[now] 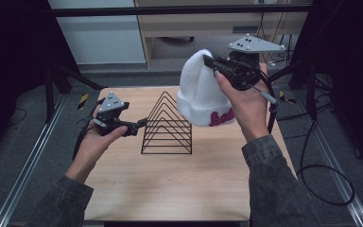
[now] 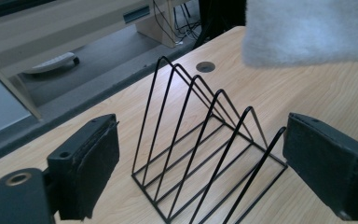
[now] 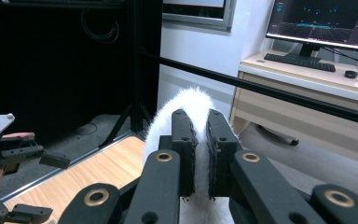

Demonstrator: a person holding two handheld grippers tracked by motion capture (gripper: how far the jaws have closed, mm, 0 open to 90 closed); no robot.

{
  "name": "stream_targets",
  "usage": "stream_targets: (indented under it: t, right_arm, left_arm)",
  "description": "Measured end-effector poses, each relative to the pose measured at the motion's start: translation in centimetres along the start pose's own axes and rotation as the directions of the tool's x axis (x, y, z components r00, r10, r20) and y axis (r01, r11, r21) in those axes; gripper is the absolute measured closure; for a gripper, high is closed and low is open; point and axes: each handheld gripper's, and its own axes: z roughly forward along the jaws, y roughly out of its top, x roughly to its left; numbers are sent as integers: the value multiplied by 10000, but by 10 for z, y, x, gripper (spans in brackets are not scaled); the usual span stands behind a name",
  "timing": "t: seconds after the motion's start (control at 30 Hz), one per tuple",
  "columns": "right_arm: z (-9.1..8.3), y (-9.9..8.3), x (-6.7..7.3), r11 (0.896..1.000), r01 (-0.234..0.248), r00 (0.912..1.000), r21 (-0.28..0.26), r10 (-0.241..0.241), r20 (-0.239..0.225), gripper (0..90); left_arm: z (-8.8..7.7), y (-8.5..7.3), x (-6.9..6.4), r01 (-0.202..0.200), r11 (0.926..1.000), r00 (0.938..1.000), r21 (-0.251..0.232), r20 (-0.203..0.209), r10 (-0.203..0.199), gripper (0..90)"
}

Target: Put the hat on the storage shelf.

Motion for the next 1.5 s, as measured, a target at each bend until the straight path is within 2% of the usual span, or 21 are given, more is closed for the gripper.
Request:
stream_targets:
  t: [0.27,0.43,0.67,0.8,1.0,1.1,1.13,1.2,1.27,1.3,1.4,1.5]
  right_arm:
    - [7,9,6,9999,-21,9998,-128,18,-217,842]
    - [9,14,12,9996,-96,9991,-254,85,-422,842]
    - [22,28,26,9987,37,9966,-512,-79,-824,841]
    - [34,31,35,9987,35,9946,-517,-88,-1030,841]
    - [47,34,47,9989,25,9893,-463,-92,-1457,841]
    - [53,36,55,9989,93,9857,-450,-167,-1675,841]
    - [55,36,57,9990,112,9847,-437,-186,-1734,840]
    - [59,35,61,9992,231,9817,-325,-288,-1882,840]
    - [62,34,65,9990,396,9805,-196,-426,-1921,840]
    - [62,33,66,9988,457,9797,-168,-480,-1944,840]
    - [62,30,63,9989,437,9819,-142,-456,-1839,840]
    - [59,24,55,9987,504,9867,-36,-503,-1543,839]
  left_arm:
    - [-3,5,-2,-137,9996,9994,-238,303,144,136]
    - [-5,11,-4,-173,9980,9984,-603,532,206,154]
    - [-4,20,-2,86,9949,9942,-1002,1076,23,172]
    - [2,24,-2,-88,9953,9931,-962,1158,200,173]
    - [10,28,8,-106,9952,9936,-972,1109,214,192]
    - [11,28,17,83,9967,9932,-808,1165,12,204]
    - [13,27,19,83,9982,9899,-589,1419,1,235]
    - [14,26,21,4,9990,9863,-438,1647,68,273]
    - [15,24,22,-9,9997,9849,-263,1732,55,364]
    - [15,23,22,-22,9999,9848,-155,1734,49,463]
    - [15,23,18,-297,9995,9875,105,1552,277,665]
    - [12,25,12,-389,9992,9923,53,1176,380,733]
